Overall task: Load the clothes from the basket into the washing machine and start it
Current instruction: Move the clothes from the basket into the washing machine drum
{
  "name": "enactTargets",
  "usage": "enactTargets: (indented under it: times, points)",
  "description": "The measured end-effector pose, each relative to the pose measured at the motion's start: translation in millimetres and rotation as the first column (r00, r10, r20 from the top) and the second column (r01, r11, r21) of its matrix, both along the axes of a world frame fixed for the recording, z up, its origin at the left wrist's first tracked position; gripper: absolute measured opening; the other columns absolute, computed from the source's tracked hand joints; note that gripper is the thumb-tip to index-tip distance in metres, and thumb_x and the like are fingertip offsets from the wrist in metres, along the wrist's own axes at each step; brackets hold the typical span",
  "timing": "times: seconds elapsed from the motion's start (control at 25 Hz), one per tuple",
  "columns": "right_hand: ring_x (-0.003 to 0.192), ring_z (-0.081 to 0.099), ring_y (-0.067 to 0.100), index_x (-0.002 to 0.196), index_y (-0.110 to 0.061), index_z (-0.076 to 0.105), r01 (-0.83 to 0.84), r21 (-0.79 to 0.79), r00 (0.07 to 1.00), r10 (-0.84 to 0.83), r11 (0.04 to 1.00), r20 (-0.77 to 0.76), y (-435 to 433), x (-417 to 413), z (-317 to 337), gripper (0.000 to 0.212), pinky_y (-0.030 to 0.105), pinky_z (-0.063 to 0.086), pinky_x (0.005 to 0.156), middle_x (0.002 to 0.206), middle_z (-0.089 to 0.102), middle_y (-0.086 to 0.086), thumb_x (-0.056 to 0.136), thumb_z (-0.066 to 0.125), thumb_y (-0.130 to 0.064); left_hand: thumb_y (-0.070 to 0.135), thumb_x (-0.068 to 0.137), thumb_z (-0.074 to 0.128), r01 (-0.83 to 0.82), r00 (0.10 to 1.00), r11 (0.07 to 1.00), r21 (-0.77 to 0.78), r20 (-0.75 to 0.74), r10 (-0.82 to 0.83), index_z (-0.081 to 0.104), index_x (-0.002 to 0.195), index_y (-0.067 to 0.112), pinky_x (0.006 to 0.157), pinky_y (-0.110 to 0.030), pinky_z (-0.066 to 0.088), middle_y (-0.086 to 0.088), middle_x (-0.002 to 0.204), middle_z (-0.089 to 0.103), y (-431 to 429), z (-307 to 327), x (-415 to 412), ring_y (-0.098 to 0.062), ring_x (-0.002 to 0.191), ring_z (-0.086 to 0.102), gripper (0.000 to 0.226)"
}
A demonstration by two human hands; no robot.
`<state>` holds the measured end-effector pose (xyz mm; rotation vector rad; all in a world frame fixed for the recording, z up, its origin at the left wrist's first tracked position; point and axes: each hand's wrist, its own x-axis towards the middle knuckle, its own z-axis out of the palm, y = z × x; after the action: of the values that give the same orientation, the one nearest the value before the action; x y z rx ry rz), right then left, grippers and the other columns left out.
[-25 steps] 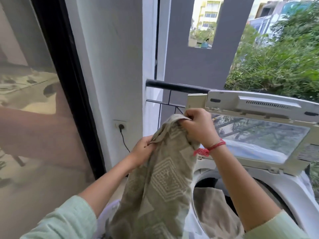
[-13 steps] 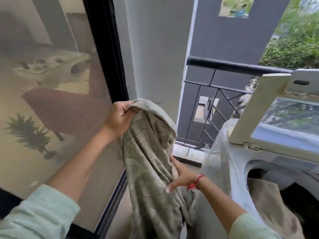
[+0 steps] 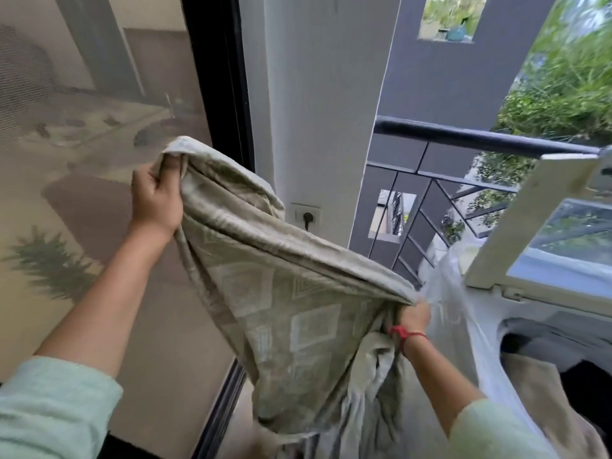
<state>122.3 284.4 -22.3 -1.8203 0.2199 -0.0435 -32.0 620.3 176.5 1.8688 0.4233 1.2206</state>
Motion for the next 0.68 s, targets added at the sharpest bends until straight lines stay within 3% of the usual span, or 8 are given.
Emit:
enactTargets:
  times: [0.08, 0.16, 0.28, 0.36, 0.4, 0.52, 0.6, 0.68]
  points:
    - [0.078, 0.048, 0.016, 0.086, -0.008, 0.062, 0.054, 0.115, 0.975, -0.077, 0.992, 0.211, -7.1, 25.9, 66.4, 0.017, 0.028, 0.038, 0.069, 0.072, 0.054, 0.003, 0.086, 0.047, -0.001, 0.033, 0.098, 0.042, -0.015, 1.000, 0.999, -0.036, 0.008, 0.015, 0.035, 0.052, 0.029, 0.046, -0.017, 0.023, 0.016, 0.042, 0.038, 1.1, -3.2, 17.0, 0.008, 0.042, 0.028, 0.046]
    - [0.063, 0.042, 0.005, 0.071, -0.011, 0.055, 0.077, 0.037, 0.832, -0.084, 0.996, 0.548, -22.1, 34.7, 140.5, 0.014, 0.024, 0.035, 0.058, 0.061, 0.046, -0.005, 0.082, 0.052, -0.003, 0.030, 0.099, 0.043, -0.006, 1.000, 0.998, -0.055, -0.007, 0.006, 0.034, 0.056, 0.020, 0.045, -0.017, 0.023, 0.007, 0.047, 0.032, -8.2, -4.3, 36.9, 0.006, 0.039, 0.028, 0.045]
    - [0.051, 0.039, 0.011, 0.075, -0.013, 0.054, 0.318, -0.208, 0.377, 0.078, 0.925, 0.923, -57.9, 16.6, 253.9, 0.005, 0.026, 0.029, 0.048, 0.055, 0.047, -0.002, 0.076, 0.059, -0.011, 0.036, 0.097, 0.044, 0.103, 0.995, 0.993, -0.061, -0.002, -0.103, 0.036, 0.055, 0.012, 0.044, -0.024, 0.021, 0.010, 0.052, 0.028, -35.7, -2.8, 73.4, 0.000, 0.041, 0.025, 0.049]
    - [0.046, 0.049, 0.025, 0.076, -0.014, 0.053, 0.605, -0.279, 0.121, 0.260, 0.746, 0.958, -86.3, -3.6, 319.1, 0.013, 0.025, 0.033, 0.045, 0.055, 0.054, 0.004, 0.076, 0.056, -0.027, 0.053, 0.088, 0.041, 0.203, 0.979, 0.977, -0.065, 0.012, -0.203, 0.039, 0.055, 0.008, 0.047, -0.032, 0.021, 0.003, 0.055, 0.031, -64.5, 2.2, 99.4, -0.001, 0.044, 0.026, 0.056]
    - [0.045, 0.051, 0.027, 0.076, -0.014, 0.053, 0.714, -0.265, 0.055, 0.326, 0.648, 0.944, -100.5, -13.5, 347.2, 0.019, 0.024, 0.034, 0.046, 0.057, 0.056, 0.006, 0.078, 0.054, -0.033, 0.058, 0.084, 0.039, 0.250, 0.968, 0.966, -0.068, 0.021, -0.249, 0.038, 0.054, 0.007, 0.048, -0.032, 0.021, 0.000, 0.054, 0.031, -80.9, 5.5, 111.9, 0.000, 0.044, 0.027, 0.060]
    - [0.049, 0.055, 0.032, 0.080, -0.015, 0.052, 0.844, -0.240, 0.068, 0.349, 0.479, 0.935, -153.5, -23.8, 401.0, 0.026, 0.026, 0.033, 0.048, 0.063, 0.058, 0.010, 0.081, 0.049, -0.041, 0.066, 0.079, 0.037, 0.378, 0.926, 0.924, -0.048, 0.018, -0.378, 0.045, 0.057, -0.004, 0.051, -0.031, 0.027, -0.004, 0.058, 0.038, -136.6, 13.2, 147.3, -0.011, 0.054, 0.036, 0.074]
    - [0.054, 0.058, 0.036, 0.084, -0.014, 0.051, 0.860, -0.292, 0.177, 0.292, 0.419, 0.940, -201.9, -19.4, 404.1, 0.030, 0.028, 0.028, 0.051, 0.066, 0.060, 0.014, 0.082, 0.047, -0.044, 0.067, 0.081, 0.039, 0.476, 0.879, 0.878, -0.050, -0.016, -0.477, 0.047, 0.059, -0.006, 0.051, -0.031, 0.030, -0.002, 0.057, 0.040, -182.6, 15.7, 163.6, -0.012, 0.054, 0.036, 0.077]
    - [0.057, 0.059, 0.039, 0.083, -0.012, 0.053, 0.842, -0.370, 0.291, 0.247, 0.393, 0.924, -253.6, -6.1, 383.4, 0.028, 0.030, 0.032, 0.052, 0.068, 0.061, 0.018, 0.081, 0.047, -0.039, 0.061, 0.086, 0.044, 0.546, 0.833, 0.836, -0.060, -0.071, -0.549, 0.041, 0.051, 0.009, 0.047, -0.027, 0.027, 0.010, 0.048, 0.037, -228.3, 11.0, 170.5, -0.004, 0.046, 0.032, 0.063]
